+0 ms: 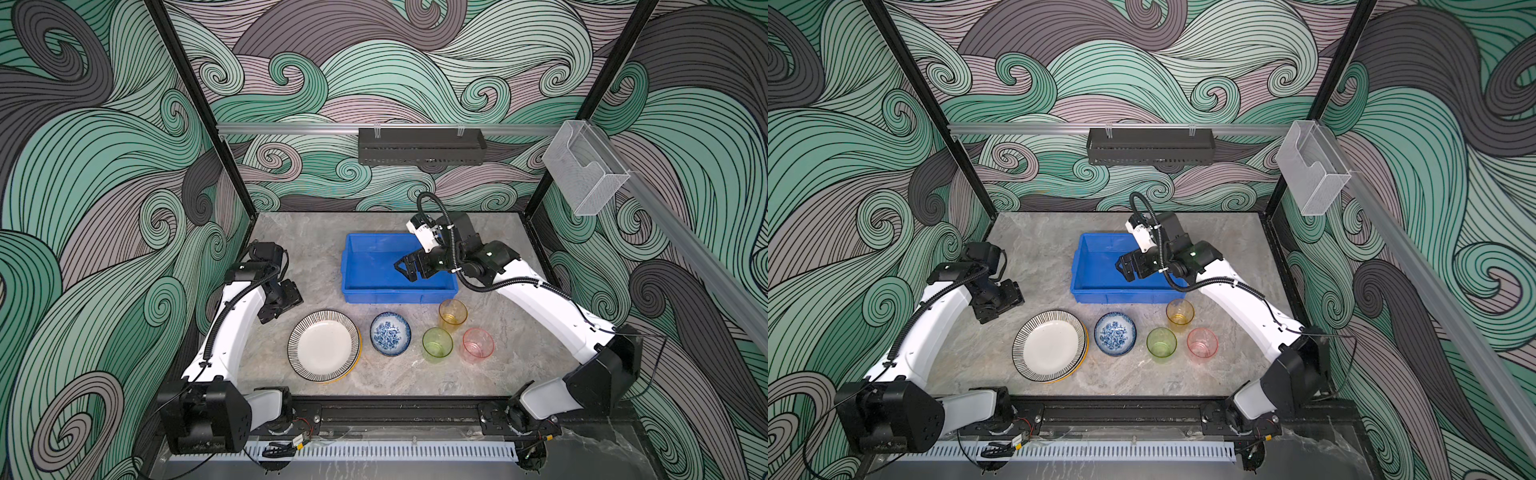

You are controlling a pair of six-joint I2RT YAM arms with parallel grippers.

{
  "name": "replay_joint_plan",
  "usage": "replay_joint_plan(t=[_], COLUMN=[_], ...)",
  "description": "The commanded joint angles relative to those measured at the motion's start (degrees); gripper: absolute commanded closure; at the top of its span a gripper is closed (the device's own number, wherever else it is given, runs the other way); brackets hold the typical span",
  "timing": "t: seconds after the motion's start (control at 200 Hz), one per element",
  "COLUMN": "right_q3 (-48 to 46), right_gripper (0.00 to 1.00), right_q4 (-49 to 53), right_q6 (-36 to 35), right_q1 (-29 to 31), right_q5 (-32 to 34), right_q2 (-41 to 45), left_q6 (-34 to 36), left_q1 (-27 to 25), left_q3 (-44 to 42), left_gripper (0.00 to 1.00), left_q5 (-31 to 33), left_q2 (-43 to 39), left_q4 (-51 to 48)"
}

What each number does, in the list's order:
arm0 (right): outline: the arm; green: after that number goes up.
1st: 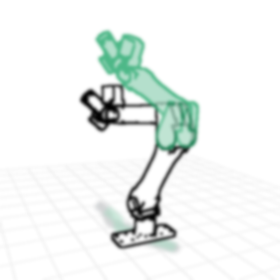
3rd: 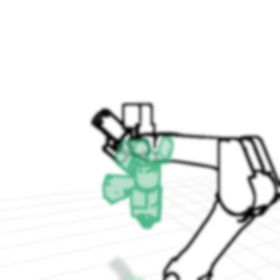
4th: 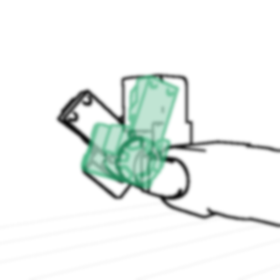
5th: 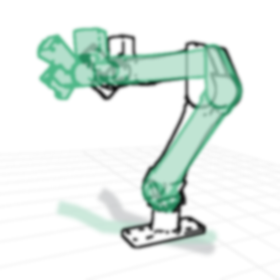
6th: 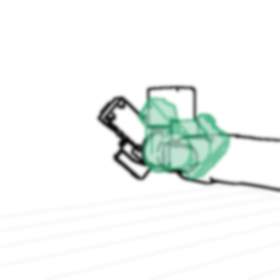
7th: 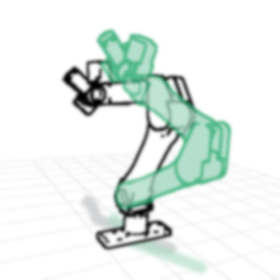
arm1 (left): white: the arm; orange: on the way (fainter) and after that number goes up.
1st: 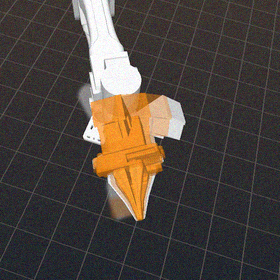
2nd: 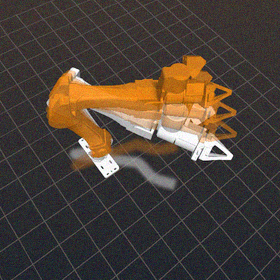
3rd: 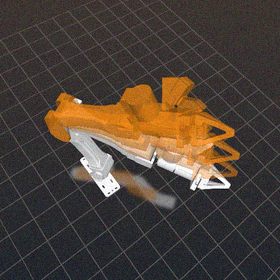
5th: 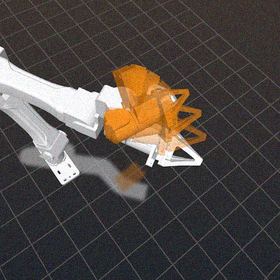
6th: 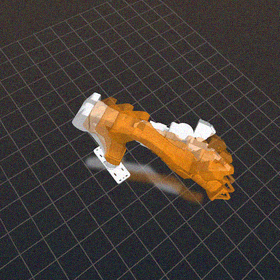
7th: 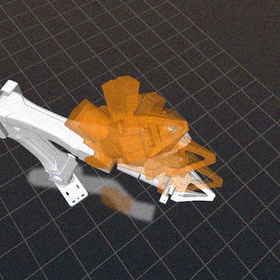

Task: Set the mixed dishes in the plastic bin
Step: 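Move the right gripper over the bin while the left approaches the plates, then lower the right gripper onto the striped plate rim while the left approaches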

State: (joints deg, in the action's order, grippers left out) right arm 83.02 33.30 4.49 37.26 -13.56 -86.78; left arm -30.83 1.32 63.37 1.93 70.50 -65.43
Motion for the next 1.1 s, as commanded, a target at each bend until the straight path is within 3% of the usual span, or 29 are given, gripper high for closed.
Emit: replay_joint_plan(t=[0.0, 0.345, 0.706, 1.096], right_q3=[2.3, 4.7, 11.0, 11.5], right_gripper=[0.03, 0.06, 0.14, 0.25], right_q4=[1.1, -1.3, 2.4, 1.0], right_q6=[-0.9, 3.4, 5.9, 7.0], right_q1=[2.9, 10.1, 14.3, 17.4], right_q5=[-1.3, -4.6, -8.4, -6.1], right_q2=[-1.8, -9.0, -18.5, -23.8], left_q6=[-3.1, -9.7, -13.0, -12.9], left_q1=[-0.5, -2.2, -2.3, -2.4], left_q3=[-1.5, -9.0, -8.8, -11.2], left_gripper=[0.31, 0.31, 0.32, 0.38], left_q5=[-0.8, -2.0, -0.1, -0.9], left_q2=[-1.8, -6.2, -9.4, -10.8], left_q4=[-4.6, -1.7, -5.5, -8.9])
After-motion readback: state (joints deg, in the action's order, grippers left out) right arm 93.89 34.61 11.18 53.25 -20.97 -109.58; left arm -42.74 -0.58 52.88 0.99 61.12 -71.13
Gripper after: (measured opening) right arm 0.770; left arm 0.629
